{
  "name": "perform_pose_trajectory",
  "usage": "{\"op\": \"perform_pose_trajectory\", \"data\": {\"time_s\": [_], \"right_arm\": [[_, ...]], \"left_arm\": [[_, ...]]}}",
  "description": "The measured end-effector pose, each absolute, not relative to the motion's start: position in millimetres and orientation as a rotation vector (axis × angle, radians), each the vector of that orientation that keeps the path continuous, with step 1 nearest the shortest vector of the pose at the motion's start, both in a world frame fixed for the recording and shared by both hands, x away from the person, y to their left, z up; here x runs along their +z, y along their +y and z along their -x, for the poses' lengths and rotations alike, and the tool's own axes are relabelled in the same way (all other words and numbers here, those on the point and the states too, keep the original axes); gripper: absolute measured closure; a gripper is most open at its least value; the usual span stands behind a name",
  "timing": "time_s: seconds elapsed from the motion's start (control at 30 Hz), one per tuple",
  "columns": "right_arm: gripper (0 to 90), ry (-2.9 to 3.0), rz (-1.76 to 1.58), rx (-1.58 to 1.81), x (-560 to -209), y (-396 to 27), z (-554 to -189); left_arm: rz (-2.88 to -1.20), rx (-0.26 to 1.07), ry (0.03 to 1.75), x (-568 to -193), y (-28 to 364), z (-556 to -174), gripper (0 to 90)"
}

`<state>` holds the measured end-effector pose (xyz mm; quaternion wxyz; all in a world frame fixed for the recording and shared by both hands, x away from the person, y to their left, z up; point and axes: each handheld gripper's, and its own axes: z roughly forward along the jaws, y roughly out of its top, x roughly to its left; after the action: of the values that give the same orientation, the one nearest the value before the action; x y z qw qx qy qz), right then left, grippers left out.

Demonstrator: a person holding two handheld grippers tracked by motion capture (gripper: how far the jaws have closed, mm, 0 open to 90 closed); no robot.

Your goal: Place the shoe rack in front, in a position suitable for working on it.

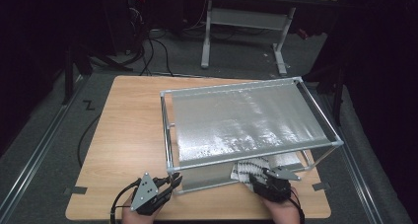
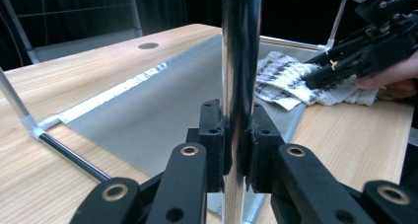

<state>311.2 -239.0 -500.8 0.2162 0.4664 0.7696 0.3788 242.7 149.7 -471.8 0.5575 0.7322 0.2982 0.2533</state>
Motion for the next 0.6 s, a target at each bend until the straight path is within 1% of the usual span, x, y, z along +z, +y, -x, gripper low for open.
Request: {"op": "perform_pose_trajectory", "data": {"time_s": [0.07, 0.1, 0.13, 0.2, 0.23, 0.27, 0.3, 0.37, 0.47, 0.53, 0.6], "right_arm": [[52.4, 2.148, -1.273, 1.05, -499.8, -237.1, -312.3], [52.4, 2.148, -1.273, 1.05, -499.8, -237.1, -312.3], [58.2, 2.159, -1.257, 1.063, -500.2, -230.0, -311.4], [61.5, 2.175, -1.224, 1.063, -500.2, -222.8, -311.5], [61.5, 2.175, -1.224, 1.063, -500.2, -222.8, -311.5], [64.2, 2.194, -1.234, 1.078, -500.3, -212.8, -311.1], [65.7, 2.202, -1.217, 1.083, -500.4, -208.8, -311.6], [68.2, 2.227, -1.139, 1.082, -500.4, -198.1, -314.9], [69.5, 2.261, -1.084, 1.087, -500.1, -177.0, -319.2], [69.8, 2.268, -1.08, 1.091, -500.1, -172.1, -320.1], [70.6, 2.289, -1.024, 1.103, -500.7, -154.5, -325.9]], "left_arm": [[-1.724, 0.601, 0.712, -471.7, 152.4, -244.1, 80.2], [-1.724, 0.601, 0.712, -471.7, 152.4, -244.1, 80.2], [-1.72, 0.611, 0.732, -471.5, 157.1, -245.6, 80.2], [-1.716, 0.626, 0.752, -471.3, 164.8, -247.7, 80.2], [-1.716, 0.626, 0.752, -471.3, 164.8, -247.7, 80.2], [-1.647, 0.615, 0.802, -472.4, 170.0, -250.0, 80.3], [-1.695, 0.648, 0.796, -471.4, 179.2, -251.7, 80.3], [-1.683, 0.67, 0.837, -471.2, 192.1, -254.7, 80.4], [-1.665, 0.698, 0.883, -471.2, 207.4, -257.1, 80.4], [-1.659, 0.709, 0.902, -471.1, 214.0, -257.7, 80.4], [-1.653, 0.744, 0.934, -470.7, 227.1, -258.0, 80.4]]}}
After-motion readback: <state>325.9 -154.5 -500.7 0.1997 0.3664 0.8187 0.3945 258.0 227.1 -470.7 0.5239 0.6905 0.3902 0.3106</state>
